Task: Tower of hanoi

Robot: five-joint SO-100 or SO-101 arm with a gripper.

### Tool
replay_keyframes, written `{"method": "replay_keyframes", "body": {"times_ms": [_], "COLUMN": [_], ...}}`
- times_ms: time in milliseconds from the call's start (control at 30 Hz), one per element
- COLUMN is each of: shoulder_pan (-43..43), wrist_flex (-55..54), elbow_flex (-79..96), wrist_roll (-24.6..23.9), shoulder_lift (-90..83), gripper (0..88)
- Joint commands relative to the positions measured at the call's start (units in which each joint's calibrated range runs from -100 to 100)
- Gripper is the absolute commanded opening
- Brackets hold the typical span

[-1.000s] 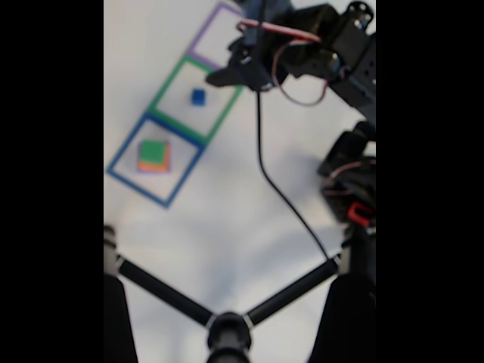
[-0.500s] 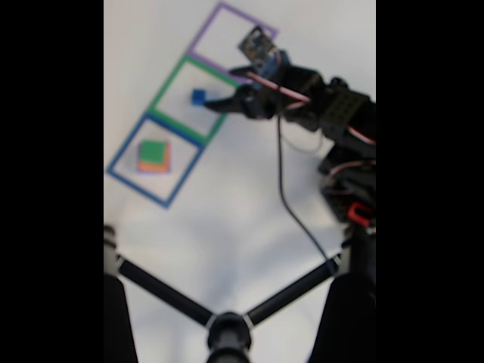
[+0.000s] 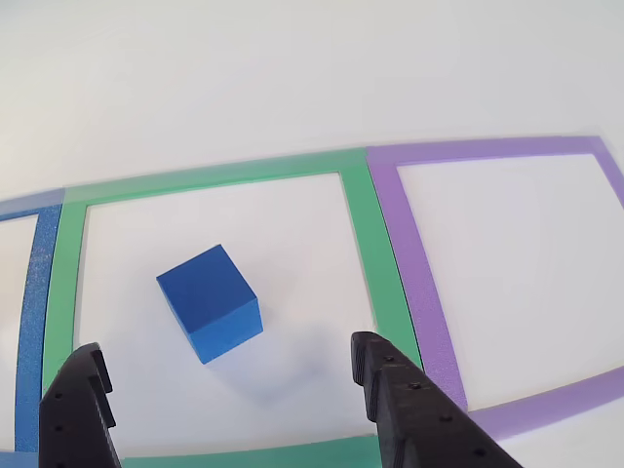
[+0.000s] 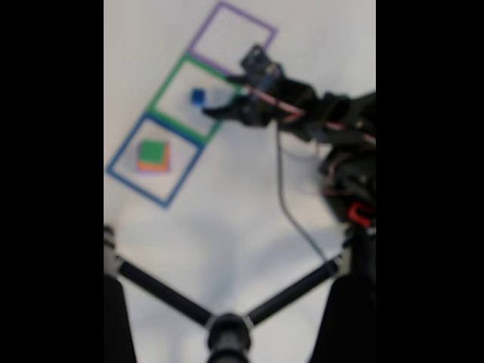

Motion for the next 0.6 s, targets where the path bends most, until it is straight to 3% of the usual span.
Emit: {"method": "replay_keyframes", "body": {"times_ms": [0, 567], "shoulder_pan": [-1.01, -2.07], "wrist_flex": [-9.77, -20.94], "elbow_flex": [-1.33, -9.42], "wrist_roll": [0.00, 0.00], "shoulder_lift": [7.75, 25.70], "gripper": [28.6, 28.2]}}
